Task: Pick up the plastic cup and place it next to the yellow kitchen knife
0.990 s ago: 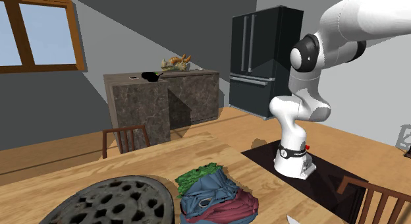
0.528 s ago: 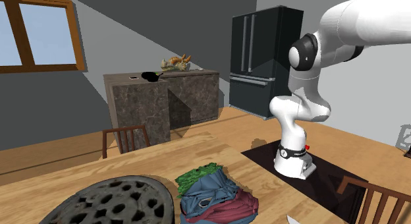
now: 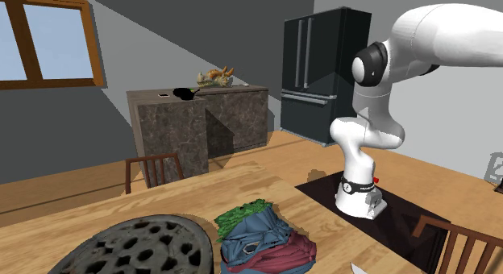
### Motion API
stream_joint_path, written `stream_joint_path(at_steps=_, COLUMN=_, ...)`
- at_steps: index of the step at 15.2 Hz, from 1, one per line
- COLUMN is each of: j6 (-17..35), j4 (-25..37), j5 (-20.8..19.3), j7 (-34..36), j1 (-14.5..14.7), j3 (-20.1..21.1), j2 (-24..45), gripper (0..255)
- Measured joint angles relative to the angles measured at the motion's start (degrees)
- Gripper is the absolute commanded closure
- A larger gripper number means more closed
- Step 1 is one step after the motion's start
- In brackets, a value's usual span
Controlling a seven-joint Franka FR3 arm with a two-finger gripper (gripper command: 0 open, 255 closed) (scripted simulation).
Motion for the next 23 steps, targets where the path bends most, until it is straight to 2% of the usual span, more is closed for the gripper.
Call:
stream_joint_path(at_steps=18, j6=12.3, j4=-10.3, j5=-2.3, j7=2.4, j1=-0.6, j3=-1.2, j2=2.6, gripper=255)
stream_joint_path(at_steps=23, j6=13.0, j4=-10.6, j5=-2.6, j7=2.7, j1=-0.5, j3=-1.3, j2=3.0, gripper=255)
